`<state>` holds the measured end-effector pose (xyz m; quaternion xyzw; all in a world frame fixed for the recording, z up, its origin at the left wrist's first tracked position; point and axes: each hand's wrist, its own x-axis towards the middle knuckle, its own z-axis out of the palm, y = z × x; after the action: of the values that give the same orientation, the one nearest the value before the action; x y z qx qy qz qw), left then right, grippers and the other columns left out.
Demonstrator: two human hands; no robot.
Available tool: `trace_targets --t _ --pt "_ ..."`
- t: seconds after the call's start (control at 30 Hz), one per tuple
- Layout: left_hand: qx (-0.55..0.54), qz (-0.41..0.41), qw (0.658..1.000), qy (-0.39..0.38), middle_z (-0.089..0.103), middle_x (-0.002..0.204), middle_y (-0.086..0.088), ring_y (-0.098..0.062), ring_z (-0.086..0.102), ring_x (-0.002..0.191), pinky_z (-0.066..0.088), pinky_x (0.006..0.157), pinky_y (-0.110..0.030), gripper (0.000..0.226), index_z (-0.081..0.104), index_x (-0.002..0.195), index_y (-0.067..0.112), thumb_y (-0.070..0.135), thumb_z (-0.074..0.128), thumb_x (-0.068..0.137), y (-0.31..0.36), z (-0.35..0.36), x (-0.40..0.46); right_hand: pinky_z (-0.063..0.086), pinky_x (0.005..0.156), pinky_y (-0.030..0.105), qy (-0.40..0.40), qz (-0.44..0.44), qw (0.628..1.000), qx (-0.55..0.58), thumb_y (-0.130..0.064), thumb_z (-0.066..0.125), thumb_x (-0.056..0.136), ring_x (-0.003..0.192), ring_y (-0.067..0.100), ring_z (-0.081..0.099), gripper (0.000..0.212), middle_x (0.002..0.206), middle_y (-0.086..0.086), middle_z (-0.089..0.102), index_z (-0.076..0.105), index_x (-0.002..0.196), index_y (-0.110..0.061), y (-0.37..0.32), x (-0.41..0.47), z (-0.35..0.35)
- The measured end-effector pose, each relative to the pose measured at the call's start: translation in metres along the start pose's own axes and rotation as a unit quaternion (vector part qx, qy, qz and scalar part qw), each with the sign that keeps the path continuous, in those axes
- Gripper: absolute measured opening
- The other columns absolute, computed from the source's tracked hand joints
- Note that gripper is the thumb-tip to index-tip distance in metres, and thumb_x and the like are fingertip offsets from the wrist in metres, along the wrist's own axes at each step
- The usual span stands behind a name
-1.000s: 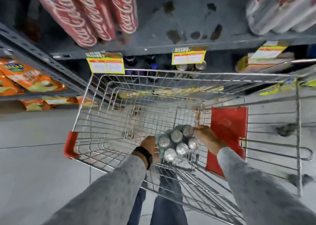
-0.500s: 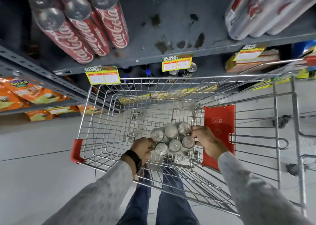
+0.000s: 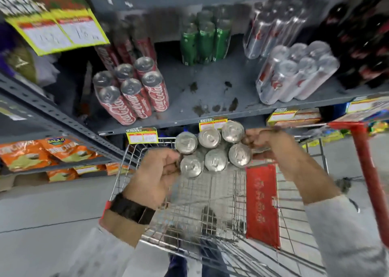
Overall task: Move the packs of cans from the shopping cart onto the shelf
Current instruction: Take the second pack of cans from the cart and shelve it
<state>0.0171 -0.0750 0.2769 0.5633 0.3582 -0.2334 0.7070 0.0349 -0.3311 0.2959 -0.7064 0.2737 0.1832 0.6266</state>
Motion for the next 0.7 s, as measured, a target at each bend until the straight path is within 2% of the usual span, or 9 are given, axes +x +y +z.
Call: trace_targets --t 0.1,0.2,0.3,0.37,0.43,0.5,0.6,0.67,0.7 --pt "-0.025 0.046 0.999 -0.003 0.071 0.088 -0.013 -0.024 0.066 0.080 0.060 0.080 -0.034 0.014 0.067 0.095 0.005 0.001 0.057 0.086 0.039 0.025 -0.003 0.049 0.048 0.021 0.015 -0.045 0.998 -0.030 0.002 0.052 0.084 0.063 0.018 0.064 0.038 0.087 0.008 0.073 0.076 0.113 -0.001 -0.053 0.022 -0.005" --pt "-0.039 0.081 0.996 -0.018 0.073 0.068 -0.007 -0.024 0.068 0.076 0.062 0.082 -0.035 0.015 0.065 0.081 0.007 -0.003 0.054 0.081 0.075 0.051 0.004 0.041 0.064 0.030 0.047 -0.089 0.989 -0.109 -0.017 0.056 0.059 0.076 0.024 0.051 0.061 0.090 0.014 0.058 0.070 0.113 0.008 -0.097 0.056 -0.007" --pt "-0.044 0.103 0.994 -0.011 0.065 0.051 -0.001 -0.024 0.064 0.070 0.061 0.086 -0.037 0.018 0.057 0.066 0.012 -0.002 0.051 0.076 0.102 0.077 0.017 0.033 0.061 0.032 0.057 -0.112 0.977 -0.172 -0.019 0.058 0.060 0.066 0.023 0.044 0.031 0.078 0.007 0.051 0.060 0.090 -0.009 -0.126 0.082 -0.003" --pt "-0.053 0.116 0.992 0.008 0.058 0.050 0.000 -0.023 0.059 0.067 0.059 0.094 -0.041 0.017 0.052 0.062 0.015 0.001 0.050 0.072 0.115 0.091 0.028 0.031 0.056 0.030 0.071 -0.122 0.969 -0.202 -0.019 0.060 0.066 0.059 0.021 0.044 0.016 0.069 0.001 0.051 0.058 0.081 -0.014 -0.137 0.100 0.000" --pt "-0.061 0.128 0.990 0.022 0.052 0.055 -0.001 -0.021 0.052 0.063 0.055 0.099 -0.042 0.023 0.046 0.057 0.018 0.002 0.049 0.072 0.123 0.100 0.037 0.028 0.051 0.029 0.076 -0.122 0.961 -0.236 -0.017 0.060 0.070 0.057 0.018 0.045 0.014 0.068 -0.001 0.049 0.058 0.083 -0.013 -0.143 0.115 0.004" --pt "-0.070 0.125 0.989 0.023 0.049 0.059 -0.003 -0.020 0.047 0.059 0.051 0.092 -0.039 0.026 0.043 0.054 0.019 0.003 0.049 0.074 0.127 0.106 0.049 0.027 0.049 0.031 0.074 -0.109 0.958 -0.255 -0.014 0.060 0.074 0.054 0.017 0.040 0.006 0.068 -0.001 0.046 0.056 0.078 -0.010 -0.145 0.130 0.007" --pt "-0.070 0.112 0.991 0.014 0.052 0.069 -0.007 -0.022 0.049 0.065 0.047 0.086 -0.039 0.021 0.045 0.059 0.018 0.007 0.050 0.076 0.125 0.107 0.065 0.028 0.049 0.032 0.071 -0.110 0.964 -0.233 -0.012 0.060 0.075 0.054 0.021 0.040 0.016 0.063 0.001 0.047 0.048 0.064 -0.014 -0.144 0.148 0.012" --pt "-0.060 0.106 0.992 0.011 0.055 0.069 -0.007 -0.023 0.052 0.066 0.051 0.085 -0.037 0.020 0.048 0.060 0.016 0.006 0.050 0.078 0.123 0.104 0.074 0.032 0.051 0.030 0.079 -0.120 0.962 -0.233 -0.015 0.059 0.075 0.060 0.022 0.049 0.006 0.070 0.005 0.056 0.059 0.072 -0.009 -0.140 0.153 0.015" --pt "-0.050 0.103 0.993 0.010 0.058 0.067 -0.007 -0.024 0.055 0.067 0.053 0.084 -0.036 0.020 0.050 0.062 0.014 0.005 0.051 0.079 0.123 0.102 0.077 0.036 0.053 0.029 0.082 -0.128 0.961 -0.231 -0.017 0.058 0.074 0.066 0.022 0.054 0.014 0.077 0.007 0.062 0.065 0.080 -0.007 -0.138 0.158 0.015"
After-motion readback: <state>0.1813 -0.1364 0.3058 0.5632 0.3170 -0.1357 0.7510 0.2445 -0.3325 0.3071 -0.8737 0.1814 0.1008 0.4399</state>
